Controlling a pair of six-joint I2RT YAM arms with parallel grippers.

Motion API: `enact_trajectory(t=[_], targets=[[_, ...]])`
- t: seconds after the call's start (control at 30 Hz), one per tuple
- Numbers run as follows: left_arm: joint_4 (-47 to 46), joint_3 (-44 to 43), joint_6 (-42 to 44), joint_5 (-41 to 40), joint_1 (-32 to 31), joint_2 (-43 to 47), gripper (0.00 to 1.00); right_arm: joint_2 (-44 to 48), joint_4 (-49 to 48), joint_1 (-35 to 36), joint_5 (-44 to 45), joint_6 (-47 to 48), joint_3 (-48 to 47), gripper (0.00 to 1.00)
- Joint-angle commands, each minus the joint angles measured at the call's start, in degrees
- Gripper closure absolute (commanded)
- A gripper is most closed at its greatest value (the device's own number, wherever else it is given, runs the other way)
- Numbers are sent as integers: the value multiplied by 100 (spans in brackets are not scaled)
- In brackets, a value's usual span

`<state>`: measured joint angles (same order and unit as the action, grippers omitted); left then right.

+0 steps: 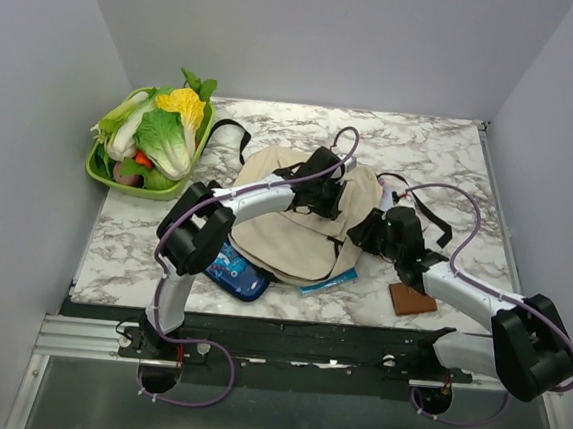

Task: Pack the student bag
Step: Unzip the student bag at the center of the board.

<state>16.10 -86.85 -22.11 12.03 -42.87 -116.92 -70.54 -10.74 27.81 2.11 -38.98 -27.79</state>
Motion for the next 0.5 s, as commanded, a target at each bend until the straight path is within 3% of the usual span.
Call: enact_trajectory(t=[0.0,0.23,0.47], targets=[[69,63,110,-26,7,468,100,-231,-270,31,-140,31,-226,59],[52,247,128,10,77,653,100,-636,-455,40,-448,84,-525,52],[-1,291,154,45,95,671,100,-917,-578,75,-545,57,-657,52]])
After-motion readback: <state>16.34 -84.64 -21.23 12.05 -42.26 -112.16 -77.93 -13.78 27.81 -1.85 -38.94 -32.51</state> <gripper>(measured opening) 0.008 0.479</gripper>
